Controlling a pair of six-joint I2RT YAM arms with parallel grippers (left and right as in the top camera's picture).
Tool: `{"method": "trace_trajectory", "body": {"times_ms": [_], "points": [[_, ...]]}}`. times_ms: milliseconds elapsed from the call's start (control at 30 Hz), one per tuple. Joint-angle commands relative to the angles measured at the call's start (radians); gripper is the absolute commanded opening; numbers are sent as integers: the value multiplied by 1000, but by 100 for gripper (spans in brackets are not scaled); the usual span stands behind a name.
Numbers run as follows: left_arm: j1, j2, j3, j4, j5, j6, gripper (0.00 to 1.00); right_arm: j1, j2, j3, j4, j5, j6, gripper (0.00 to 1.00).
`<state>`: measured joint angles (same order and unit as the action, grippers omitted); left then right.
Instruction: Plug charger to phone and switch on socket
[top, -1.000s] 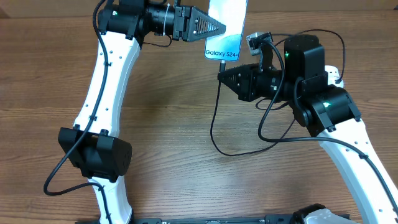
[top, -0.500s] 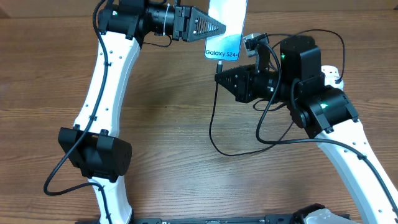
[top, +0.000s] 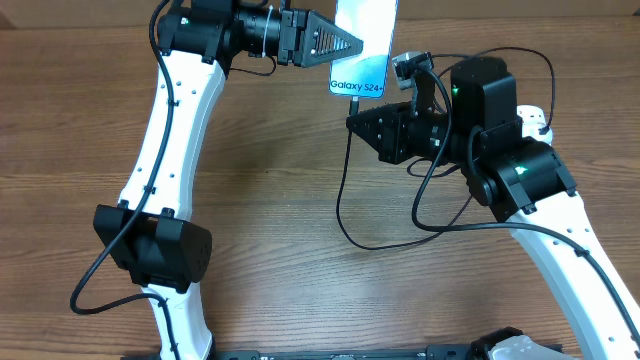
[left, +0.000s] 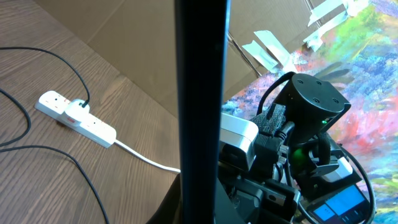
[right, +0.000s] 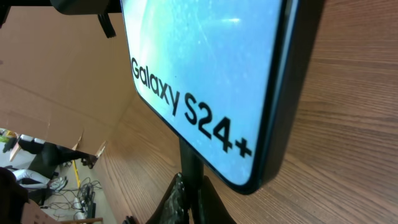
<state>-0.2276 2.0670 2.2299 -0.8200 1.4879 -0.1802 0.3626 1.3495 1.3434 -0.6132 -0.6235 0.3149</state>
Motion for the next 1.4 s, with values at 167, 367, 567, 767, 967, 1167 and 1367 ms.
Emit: {"method": "trace_trajectory", "body": {"times_ms": [167, 367, 567, 767, 967, 1167, 1367], "points": [[-3, -8, 9, 5, 20, 24, 4, 8, -14, 34, 11, 2, 3, 4], [-3, -8, 9, 5, 20, 24, 4, 8, -14, 38, 9, 2, 3, 4], [-3, -8, 9, 5, 20, 27, 4, 8, -14, 47, 8, 2, 3, 4], [-3, -8, 9, 6, 20, 35, 4, 8, -14, 47, 7, 2, 3, 4], [-3, -8, 9, 6, 20, 43, 4, 8, -14, 47, 7, 1, 4, 4], [-3, -8, 9, 6, 20, 43, 4, 8, -14, 47, 7, 1, 4, 4], [-3, -8, 9, 6, 20, 43, 4, 8, -14, 47, 7, -6, 3, 4]]}}
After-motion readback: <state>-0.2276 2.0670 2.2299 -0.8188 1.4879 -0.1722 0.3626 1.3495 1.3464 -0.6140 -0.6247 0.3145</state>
